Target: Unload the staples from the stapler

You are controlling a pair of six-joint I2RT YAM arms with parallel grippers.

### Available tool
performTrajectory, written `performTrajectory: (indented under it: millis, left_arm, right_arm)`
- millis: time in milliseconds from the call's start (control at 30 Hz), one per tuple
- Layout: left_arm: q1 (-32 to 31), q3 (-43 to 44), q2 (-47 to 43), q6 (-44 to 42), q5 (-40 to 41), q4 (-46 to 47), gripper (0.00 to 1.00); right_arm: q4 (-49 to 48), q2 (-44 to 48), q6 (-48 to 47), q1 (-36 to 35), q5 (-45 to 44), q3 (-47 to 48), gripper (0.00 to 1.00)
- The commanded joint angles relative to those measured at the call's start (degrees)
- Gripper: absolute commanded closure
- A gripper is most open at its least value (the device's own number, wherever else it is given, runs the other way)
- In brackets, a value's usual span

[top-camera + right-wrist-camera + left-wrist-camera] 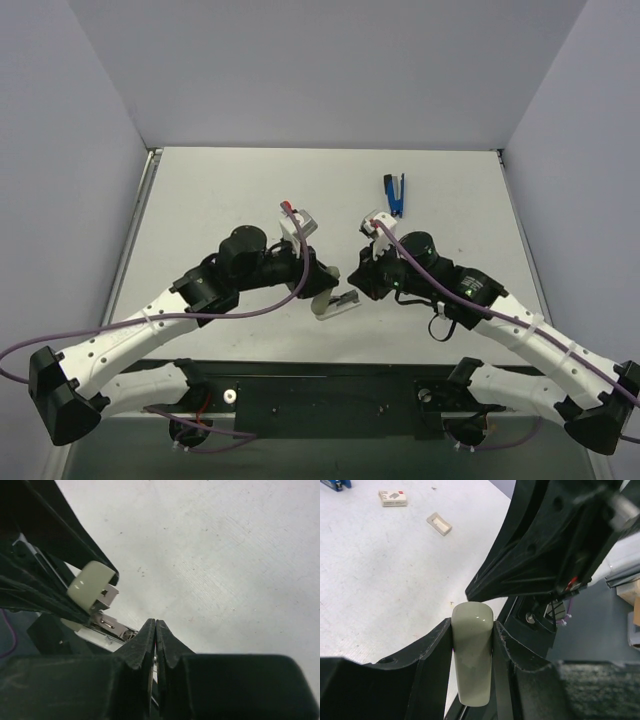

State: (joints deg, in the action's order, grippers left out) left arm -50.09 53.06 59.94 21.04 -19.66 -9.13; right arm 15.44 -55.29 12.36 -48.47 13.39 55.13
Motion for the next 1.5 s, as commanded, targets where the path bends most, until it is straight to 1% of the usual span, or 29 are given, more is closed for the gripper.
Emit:
performTrajectory:
  millis: [0,167,367,433,667,800,1100,1200,1467]
  left_arm:
    - [0.2,0.6,1.0,3.2,5.1,6.0,1.00]
    - [0.2,1.7,4.1,5.1,8.6,6.8,1.00]
    - [0.2,2.2,7.7,7.8,11.6,8.2,1.00]
    - [0.2,2.1,8.3,8.3,12.7,10.7,1.00]
    - [0.2,1.3,10.4,9.1,17.4,14.8,1.00]
    - [0.2,0.4,11.6,9.6,22.1,17.7,1.00]
    - [0.2,-1.2,15.8,10.3,26.8,25.2,1.00]
    - [0.1,-1.0,16.9,9.7,28.4,26.3,1.00]
    - [0.0,-0.6,20.2,9.2,31.4,28.6,1.00]
  right_arm:
    - [-11.9,-0.5,2.3,-0.4,-5.0,-5.0,1.00]
    - [-23.9,-1.0,4.6,-0.3,-6.9,-12.4,1.00]
    - [-32.1,-3.7,5.3,-0.3,-7.6,-17.4,1.00]
    - [-34.9,-4.0,6.6,-0.3,-7.4,-19.6,1.00]
    - [-39.5,-5.5,8.6,-0.1,-7.4,-24.0,1.00]
    - [-42.2,-6.1,9.9,-0.2,-6.8,-25.2,1.00]
    - [-49.4,-9.9,14.3,0.0,-2.7,-27.2,1.00]
    - [-52.3,-11.4,15.8,0.3,-2.1,-27.4,1.00]
    - [-56.0,-14.7,18.7,1.1,-0.6,-27.0,1.00]
